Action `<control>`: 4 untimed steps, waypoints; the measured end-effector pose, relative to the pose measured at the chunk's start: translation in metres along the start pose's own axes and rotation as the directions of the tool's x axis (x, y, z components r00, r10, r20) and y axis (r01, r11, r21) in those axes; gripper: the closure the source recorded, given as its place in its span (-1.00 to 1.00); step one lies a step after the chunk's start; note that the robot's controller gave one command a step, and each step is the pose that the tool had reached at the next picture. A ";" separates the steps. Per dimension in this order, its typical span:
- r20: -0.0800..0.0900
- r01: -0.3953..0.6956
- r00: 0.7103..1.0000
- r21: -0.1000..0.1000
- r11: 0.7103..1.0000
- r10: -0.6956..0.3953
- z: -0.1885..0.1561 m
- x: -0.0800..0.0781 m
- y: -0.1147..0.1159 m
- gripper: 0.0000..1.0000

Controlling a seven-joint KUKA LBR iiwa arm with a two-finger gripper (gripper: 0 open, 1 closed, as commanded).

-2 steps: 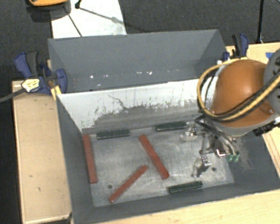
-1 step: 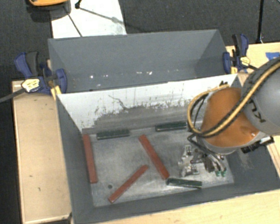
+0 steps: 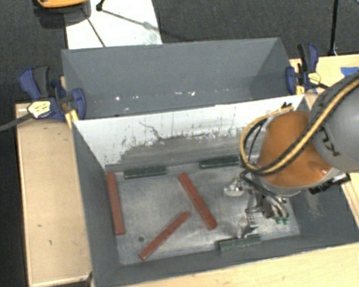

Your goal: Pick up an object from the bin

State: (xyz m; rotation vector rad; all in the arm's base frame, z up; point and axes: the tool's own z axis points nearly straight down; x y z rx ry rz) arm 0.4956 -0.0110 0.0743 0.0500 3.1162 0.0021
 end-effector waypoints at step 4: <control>-0.019 -0.026 0.999 0.001 1.000 0.026 -0.168 -0.019 0.070 1.00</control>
Offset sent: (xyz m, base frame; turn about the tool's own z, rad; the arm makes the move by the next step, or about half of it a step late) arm 0.0084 0.0657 -0.0043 0.0290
